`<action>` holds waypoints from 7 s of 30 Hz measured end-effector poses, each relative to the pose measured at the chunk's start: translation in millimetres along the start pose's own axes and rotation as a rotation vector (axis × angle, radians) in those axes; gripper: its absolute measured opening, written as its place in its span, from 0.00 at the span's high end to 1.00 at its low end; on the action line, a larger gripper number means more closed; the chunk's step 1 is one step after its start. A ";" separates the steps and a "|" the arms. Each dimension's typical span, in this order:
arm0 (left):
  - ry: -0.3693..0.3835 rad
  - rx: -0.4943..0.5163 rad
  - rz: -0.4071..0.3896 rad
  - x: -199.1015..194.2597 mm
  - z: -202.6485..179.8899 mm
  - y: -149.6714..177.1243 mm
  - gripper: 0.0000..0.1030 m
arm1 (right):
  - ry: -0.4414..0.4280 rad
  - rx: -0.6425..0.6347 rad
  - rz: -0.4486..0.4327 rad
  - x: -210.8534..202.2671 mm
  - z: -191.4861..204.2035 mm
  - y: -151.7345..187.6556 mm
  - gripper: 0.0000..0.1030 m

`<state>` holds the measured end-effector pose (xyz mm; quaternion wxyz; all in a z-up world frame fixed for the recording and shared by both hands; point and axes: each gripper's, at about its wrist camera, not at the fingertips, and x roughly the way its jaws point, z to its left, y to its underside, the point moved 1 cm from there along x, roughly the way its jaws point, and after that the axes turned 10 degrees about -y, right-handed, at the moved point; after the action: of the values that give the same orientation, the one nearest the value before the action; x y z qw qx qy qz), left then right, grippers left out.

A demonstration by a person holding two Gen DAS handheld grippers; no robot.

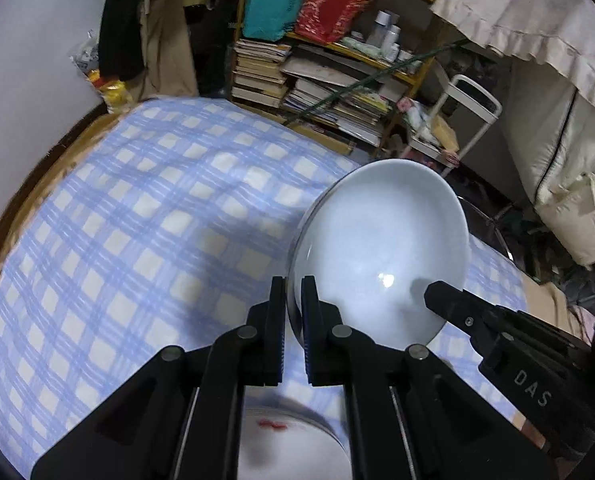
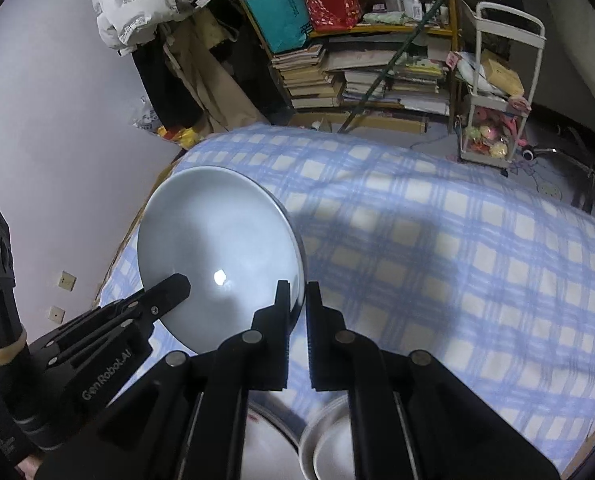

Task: Organize plates and bowls
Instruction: 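Carry the red-patterned bowl into the nested white bowls with both tools, then open both tools to release the bowl and lift away, then move both tools back toward the stacked bowls, then grasp the stacked bowls' rim with the left tool while the right tool grasps it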

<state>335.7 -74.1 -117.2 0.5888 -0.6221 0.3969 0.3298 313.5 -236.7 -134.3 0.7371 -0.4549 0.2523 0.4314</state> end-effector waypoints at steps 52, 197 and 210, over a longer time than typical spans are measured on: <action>0.022 0.173 0.072 8.1 -78.3 147.3 0.89 | 0.144 0.056 -0.024 -48.5 -83.5 158.1 0.91; -0.094 0.249 -0.036 -11.0 -43.3 120.3 0.01 | 0.183 0.055 0.049 -73.5 -127.9 132.3 0.21; -0.114 0.292 0.026 16.7 -52.3 120.0 0.01 | 0.076 0.104 0.114 -50.0 -140.0 133.9 0.39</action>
<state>234.6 -126.9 -183.6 0.6904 -0.5050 0.4145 0.3108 175.5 -352.8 -221.0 0.7239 -0.4170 0.3276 0.4413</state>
